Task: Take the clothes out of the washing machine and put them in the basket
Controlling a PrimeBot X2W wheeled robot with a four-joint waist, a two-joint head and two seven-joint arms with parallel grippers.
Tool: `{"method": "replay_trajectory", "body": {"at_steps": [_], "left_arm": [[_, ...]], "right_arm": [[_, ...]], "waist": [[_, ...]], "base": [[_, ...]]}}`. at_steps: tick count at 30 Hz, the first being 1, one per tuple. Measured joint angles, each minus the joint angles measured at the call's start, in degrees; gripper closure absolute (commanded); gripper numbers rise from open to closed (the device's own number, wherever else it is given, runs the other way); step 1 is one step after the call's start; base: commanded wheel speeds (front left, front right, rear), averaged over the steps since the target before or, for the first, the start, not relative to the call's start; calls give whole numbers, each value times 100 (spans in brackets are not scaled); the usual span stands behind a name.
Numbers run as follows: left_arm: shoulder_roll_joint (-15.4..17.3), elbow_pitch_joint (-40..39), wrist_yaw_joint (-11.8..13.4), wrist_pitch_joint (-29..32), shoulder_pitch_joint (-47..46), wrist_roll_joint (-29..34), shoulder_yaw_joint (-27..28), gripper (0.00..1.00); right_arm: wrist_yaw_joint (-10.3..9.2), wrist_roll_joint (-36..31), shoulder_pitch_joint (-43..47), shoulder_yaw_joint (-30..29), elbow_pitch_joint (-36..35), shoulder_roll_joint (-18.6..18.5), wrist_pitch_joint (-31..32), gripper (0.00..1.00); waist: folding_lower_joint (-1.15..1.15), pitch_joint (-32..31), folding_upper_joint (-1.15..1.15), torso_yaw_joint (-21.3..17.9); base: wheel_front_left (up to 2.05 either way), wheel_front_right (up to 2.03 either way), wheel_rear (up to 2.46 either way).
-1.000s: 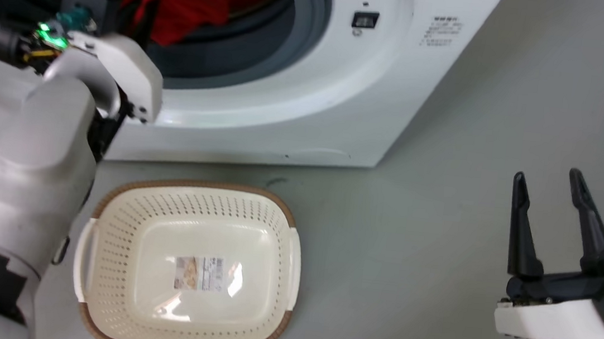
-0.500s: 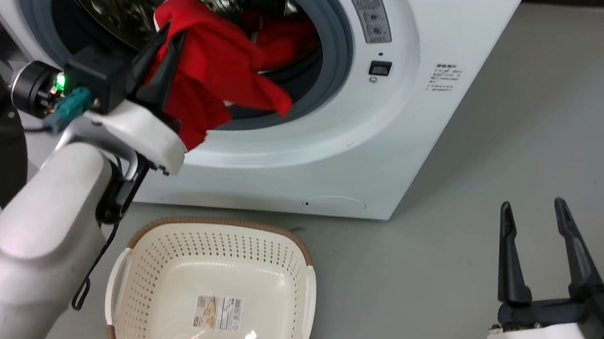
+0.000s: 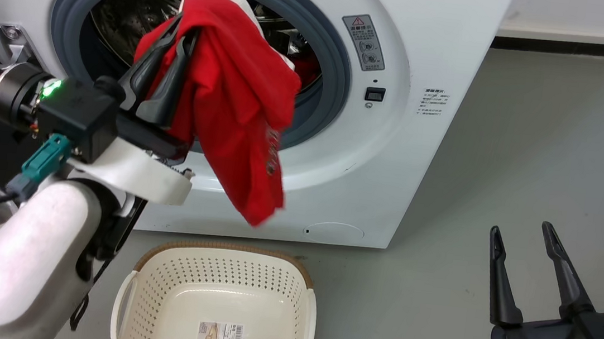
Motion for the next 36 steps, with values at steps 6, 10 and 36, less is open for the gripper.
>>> {"method": "replay_trajectory", "body": {"at_steps": [6,10,36], "left_arm": [[115,-548,181,105,335,-2,23,100],[148,-712,232,153,661,-119,0,100],[-606,2473,-419,-369,1310,-404,-856,100]], "right_arm": [[0,1,15,16,-8,0,-1,0],[0,10,23,21,-21,0,0,0],[0,-77,-732,-74,-338,-1,-1,0]], "waist": [[0,-67,0,-12],[1,-71,0,-14],[2,1486,0,-51]], "base": [[0,0,0],[0,0,0],[0,0,0]]}}
